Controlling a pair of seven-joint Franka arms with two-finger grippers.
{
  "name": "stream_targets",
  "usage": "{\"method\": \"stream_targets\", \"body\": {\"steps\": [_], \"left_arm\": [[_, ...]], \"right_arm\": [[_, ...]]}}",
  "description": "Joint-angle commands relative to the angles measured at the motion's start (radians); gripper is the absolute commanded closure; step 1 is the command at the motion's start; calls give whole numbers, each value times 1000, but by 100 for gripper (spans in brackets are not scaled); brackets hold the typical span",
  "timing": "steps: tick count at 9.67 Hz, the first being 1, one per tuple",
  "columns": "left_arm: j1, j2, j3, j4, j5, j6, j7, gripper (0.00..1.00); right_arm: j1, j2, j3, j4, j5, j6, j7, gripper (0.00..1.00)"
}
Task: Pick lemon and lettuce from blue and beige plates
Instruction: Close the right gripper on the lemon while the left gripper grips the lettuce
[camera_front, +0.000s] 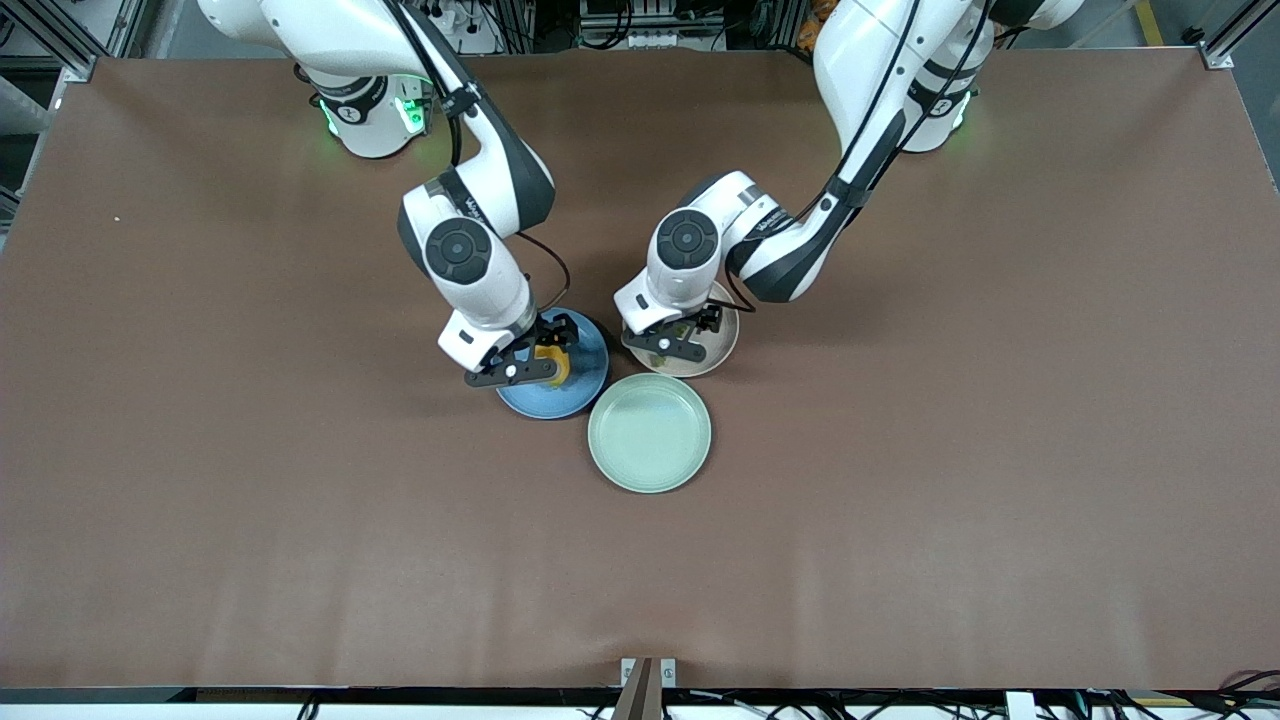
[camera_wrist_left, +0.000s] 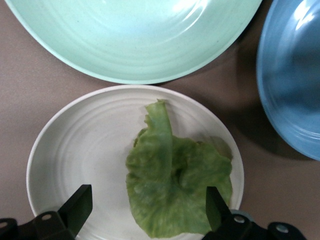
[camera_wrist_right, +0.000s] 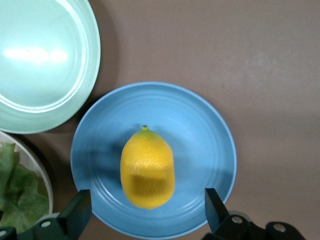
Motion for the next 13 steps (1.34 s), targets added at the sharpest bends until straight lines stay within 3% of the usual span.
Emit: {"method": "stream_targets", "body": {"steps": [1, 10, 11, 12, 13], "left_arm": [[-18, 33, 7, 29, 34, 1, -32, 0], [-46, 86, 7, 27, 29, 33, -35, 0], [-46, 86, 7, 27, 28, 33, -54, 34], [-46, 84, 7, 27, 31, 33, -76, 91], [-46, 83, 7, 27, 31, 33, -76, 100]], "right_arm": [[22, 1, -8, -22, 11, 16, 25, 0], [57, 120, -8, -39, 11, 174, 82, 0], [57, 129, -8, -40, 11, 183, 83, 0], [65, 139, -8, -39, 11, 191, 85, 0], [65, 143, -8, -39, 11, 203, 86, 0]]}}
